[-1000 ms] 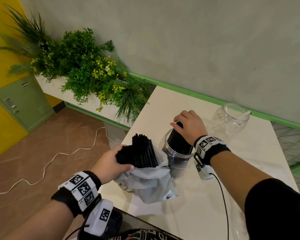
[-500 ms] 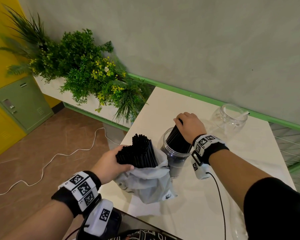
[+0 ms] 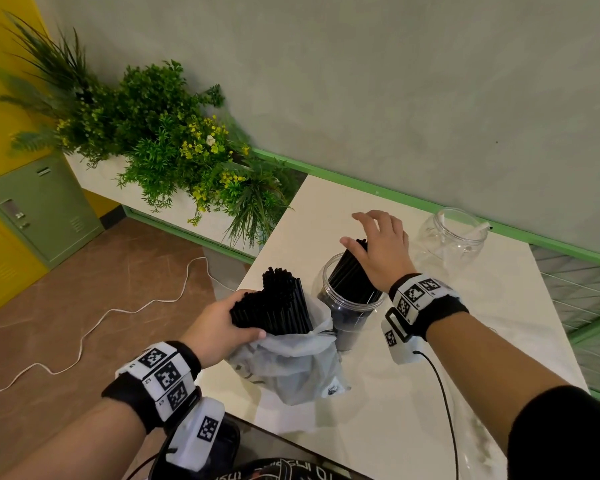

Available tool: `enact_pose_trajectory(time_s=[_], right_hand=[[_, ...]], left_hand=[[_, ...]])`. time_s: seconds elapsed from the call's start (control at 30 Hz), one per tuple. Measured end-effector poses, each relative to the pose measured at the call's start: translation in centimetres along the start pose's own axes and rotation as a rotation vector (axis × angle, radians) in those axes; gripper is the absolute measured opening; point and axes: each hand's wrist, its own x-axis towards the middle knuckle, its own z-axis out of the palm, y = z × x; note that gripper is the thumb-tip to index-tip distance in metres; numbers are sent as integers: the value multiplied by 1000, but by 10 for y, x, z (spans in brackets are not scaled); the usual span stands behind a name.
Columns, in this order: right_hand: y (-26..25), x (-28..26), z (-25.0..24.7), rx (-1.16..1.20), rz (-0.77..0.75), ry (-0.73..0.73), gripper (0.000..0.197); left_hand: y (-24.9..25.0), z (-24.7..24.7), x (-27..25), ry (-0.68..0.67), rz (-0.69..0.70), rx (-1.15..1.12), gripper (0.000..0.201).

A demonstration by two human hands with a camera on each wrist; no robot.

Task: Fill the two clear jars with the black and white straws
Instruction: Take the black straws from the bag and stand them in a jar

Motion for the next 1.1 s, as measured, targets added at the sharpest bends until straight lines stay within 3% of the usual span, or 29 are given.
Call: enact_pose_trajectory(time_s=[0.1,0.2,0.3,0.4,0.47,0.53,0.67,0.93,1.1], right_hand=[[-25,-19,-12,279,-123,101,58],[-56,-53,-9,494,-162,-117,66],[-72,-79,14,575,-58,-410,98],[-77,-85,38,586,44,-448,109],[-80,-85,47,573,98,-395,97],[-82,-84,51,536,119,-335,73],[-81,-85,51,542,98,-332,46],[-80,-84,21,844,143,-247,24],[-85,-71,-11,1038,225,-104,16]], left_hand=[[0,0,-1,6,-1,1,47],[-3,1,0,17,-1,-3,48],[-5,3,0,28,9,1,49],[-7,4,0,26,27,15,49],[-8,5,1,27,32,9,51],[-9,5,1,25,29,-8,52],[-12,4,0,19,28,-37,52],[-12,4,-1,18,48,-28,54],[-10,4,-1,2,53,-13,50]])
